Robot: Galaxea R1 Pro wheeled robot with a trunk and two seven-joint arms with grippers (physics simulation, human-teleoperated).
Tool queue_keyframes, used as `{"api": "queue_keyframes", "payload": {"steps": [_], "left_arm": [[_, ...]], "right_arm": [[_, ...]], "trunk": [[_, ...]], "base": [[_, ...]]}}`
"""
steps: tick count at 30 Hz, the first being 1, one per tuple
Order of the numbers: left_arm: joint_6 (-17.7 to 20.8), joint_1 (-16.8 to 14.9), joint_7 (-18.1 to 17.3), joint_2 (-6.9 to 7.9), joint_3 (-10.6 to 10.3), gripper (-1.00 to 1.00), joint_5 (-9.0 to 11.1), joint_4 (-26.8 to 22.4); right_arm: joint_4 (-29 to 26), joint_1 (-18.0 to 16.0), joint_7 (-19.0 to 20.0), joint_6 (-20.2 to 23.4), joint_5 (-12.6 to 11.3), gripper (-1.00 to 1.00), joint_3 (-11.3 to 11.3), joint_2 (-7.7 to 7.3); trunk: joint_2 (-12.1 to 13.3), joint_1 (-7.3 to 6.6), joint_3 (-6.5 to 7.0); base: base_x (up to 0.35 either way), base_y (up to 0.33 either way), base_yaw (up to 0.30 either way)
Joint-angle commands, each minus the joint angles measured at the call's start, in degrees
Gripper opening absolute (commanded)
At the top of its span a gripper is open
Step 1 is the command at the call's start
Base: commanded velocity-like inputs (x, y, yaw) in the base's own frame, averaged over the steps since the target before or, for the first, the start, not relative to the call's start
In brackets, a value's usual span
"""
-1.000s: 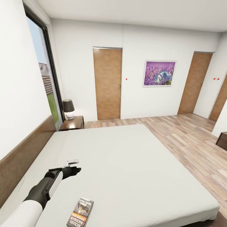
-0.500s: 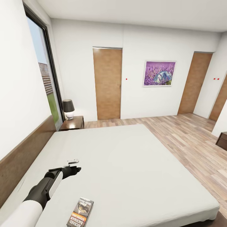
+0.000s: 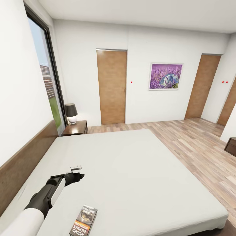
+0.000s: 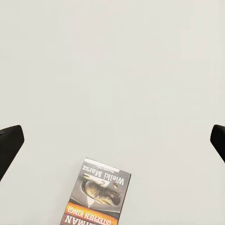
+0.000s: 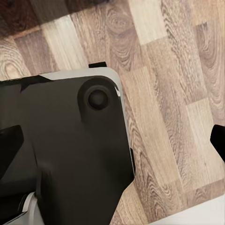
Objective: In the bedroom, move the book from the bed onto either nightstand, and place the two sandals side by side next to the bed.
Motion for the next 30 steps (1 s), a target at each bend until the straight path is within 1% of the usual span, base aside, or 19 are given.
{"api": "queue_keyframes", "payload": {"steps": [1,8,12,13,15,17,18,20,21,22,24,26,30], "left_arm": [[0.22,-0.01,0.03,0.06,-0.15,1.00,0.24,-0.04],[0.22,-0.02,-0.03,0.07,-0.20,1.00,0.24,-0.04],[0.22,-0.01,-0.05,0.07,-0.22,1.00,0.24,-0.04],[0.22,-0.01,-0.05,0.07,-0.22,1.00,0.24,-0.04],[0.22,0.00,-0.05,0.07,-0.23,1.00,0.24,-0.04],[0.22,0.00,-0.06,0.07,-0.23,1.00,0.24,-0.04],[0.22,0.00,-0.06,0.07,-0.23,1.00,0.24,-0.04],[0.22,-0.01,-0.06,0.07,-0.24,1.00,0.24,-0.04],[0.22,-0.01,-0.06,0.07,-0.24,1.00,0.24,-0.06],[0.22,-0.01,-0.06,0.07,-0.24,1.00,0.24,-0.06],[0.22,0.00,-0.06,0.07,-0.24,1.00,0.24,-0.05],[0.22,0.00,-0.06,0.07,-0.24,1.00,0.24,-0.05],[0.23,0.00,-0.06,0.07,-0.24,1.00,0.24,-0.06]], "right_arm": [[0.21,-0.06,0.02,-1.06,-0.29,1.00,-0.36,0.02],[0.19,0.04,0.97,-3.83,-0.25,1.00,-0.39,-0.03],[-0.11,0.07,4.88,-4.84,-0.46,1.00,-0.72,-0.45],[-0.11,0.07,4.88,-4.84,-0.46,1.00,-0.72,-0.45],[-0.78,0.05,7.27,-5.04,-0.70,1.00,-0.94,-1.55],[-1.97,0.04,9.90,-5.13,-1.46,1.00,-1.75,-3.43],[-2.75,0.04,11.58,-5.16,-2.16,1.00,-2.58,-4.49],[-4.46,0.07,16.32,-5.13,-4.30,1.00,-5.09,-6.69],[-5.25,0.09,19.49,-5.08,-5.68,1.00,-6.72,-7.87],[-5.25,0.09,19.49,-5.08,-5.68,1.00,-6.72,-7.87],[-6.41,0.32,27.48,-4.89,-8.85,1.00,-10.34,-10.67],[-7.07,0.78,36.61,-4.60,-12.12,1.00,-13.84,-13.91],[-7.68,2.82,55.16,-2.15,-18.57,1.00,-19.88,-20.48]], "trunk": [[-0.04,0.02,-0.02],[-0.04,0.02,-0.02],[-0.04,0.02,-0.02],[-0.04,0.02,-0.02],[-0.04,0.02,-0.02],[-0.04,0.02,-0.02],[-0.04,0.02,-0.02],[-0.04,0.02,-0.02],[-0.04,0.02,-0.02],[-0.04,0.02,-0.02],[-0.04,0.02,-0.02],[-0.04,0.02,-0.02],[-0.04,0.02,-0.02]], "base": [[0.000,0.000,0.000],[0.000,0.000,0.000],[0.000,0.000,0.000],[0.000,0.000,0.000],[0.000,0.000,0.000],[0.000,0.000,0.000],[0.000,0.000,0.000],[0.000,0.000,0.000],[0.000,0.000,0.000],[0.000,0.000,0.000],[0.000,0.000,0.000],[0.000,0.000,0.000],[0.000,0.000,0.000]]}}
